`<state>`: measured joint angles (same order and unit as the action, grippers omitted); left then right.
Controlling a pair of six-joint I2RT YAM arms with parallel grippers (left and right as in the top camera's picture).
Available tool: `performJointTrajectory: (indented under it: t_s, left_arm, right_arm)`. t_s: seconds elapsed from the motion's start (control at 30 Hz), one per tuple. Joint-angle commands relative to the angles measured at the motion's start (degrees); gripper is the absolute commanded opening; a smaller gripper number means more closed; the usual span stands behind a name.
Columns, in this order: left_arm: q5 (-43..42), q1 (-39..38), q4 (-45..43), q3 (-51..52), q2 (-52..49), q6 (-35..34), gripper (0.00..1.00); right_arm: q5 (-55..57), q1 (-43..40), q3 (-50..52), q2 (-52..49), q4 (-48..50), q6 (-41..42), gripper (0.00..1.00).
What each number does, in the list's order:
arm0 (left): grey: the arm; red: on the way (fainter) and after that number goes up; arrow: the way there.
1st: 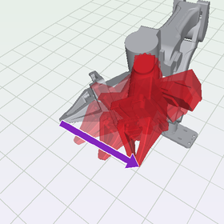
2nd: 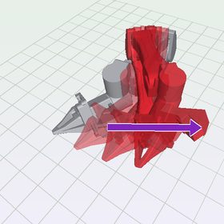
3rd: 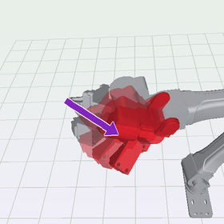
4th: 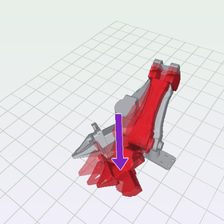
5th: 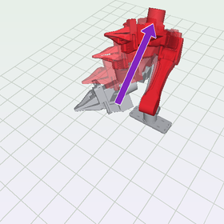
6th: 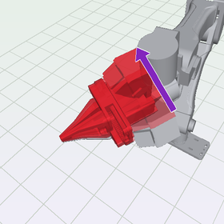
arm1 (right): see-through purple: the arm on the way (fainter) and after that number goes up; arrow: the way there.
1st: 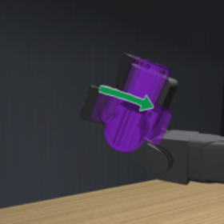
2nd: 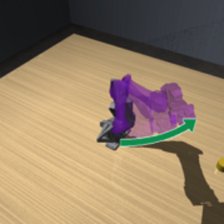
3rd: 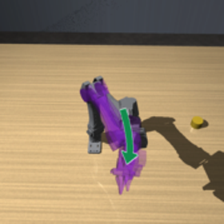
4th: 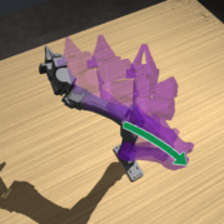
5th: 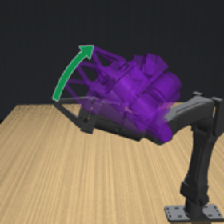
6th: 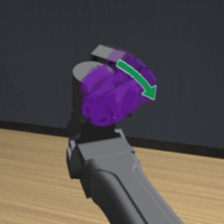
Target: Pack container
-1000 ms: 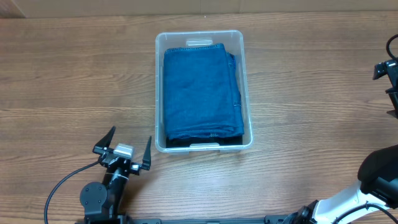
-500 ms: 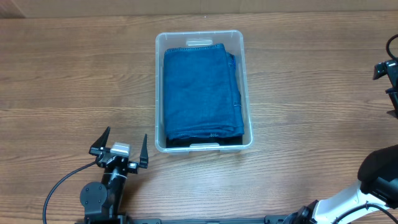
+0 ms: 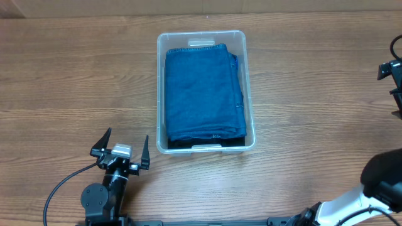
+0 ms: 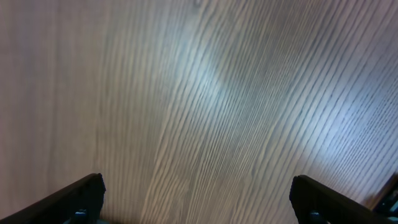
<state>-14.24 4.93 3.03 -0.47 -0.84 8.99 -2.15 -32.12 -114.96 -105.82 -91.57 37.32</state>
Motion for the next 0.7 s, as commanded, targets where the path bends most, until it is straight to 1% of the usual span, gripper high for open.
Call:
performJointTrajectory:
  t_s: [0.0, 0.27, 0.43, 0.5, 0.53, 0.67]
  left_arm:
    - [1.1, 0.3, 0.0, 0.2, 0.6, -0.6, 1.00]
    - [1.1, 0.3, 0.0, 0.2, 0.6, -0.6, 1.00]
    - [1.1, 0.3, 0.0, 0.2, 0.6, -0.6, 1.00]
    - [1.1, 0.3, 0.0, 0.2, 0.6, -0.6, 1.00]
    - [1.1, 0.3, 0.0, 0.2, 0.6, -0.6, 1.00]
    - [1.1, 0.3, 0.0, 0.2, 0.6, -0.6, 1.00]
  right_arm:
    - [-0.1, 1.7, -0.5, 12.2, 0.0, 0.2, 1.00]
    - [-0.1, 8.7, -0.5, 38.2, 0.0, 0.2, 1.00]
    - [-0.1, 11.8, -0.5, 50.8, -0.3, 0.2, 1.00]
    - [3.3, 12.5, -0.5, 53.9, -1.2, 0.2, 1.00]
    - [4.6, 13.0, -0.5, 55.4, -3.3, 0.3, 1.00]
    - [2.6, 16.2, -0.3, 56.9, -2.0, 0.9, 1.00]
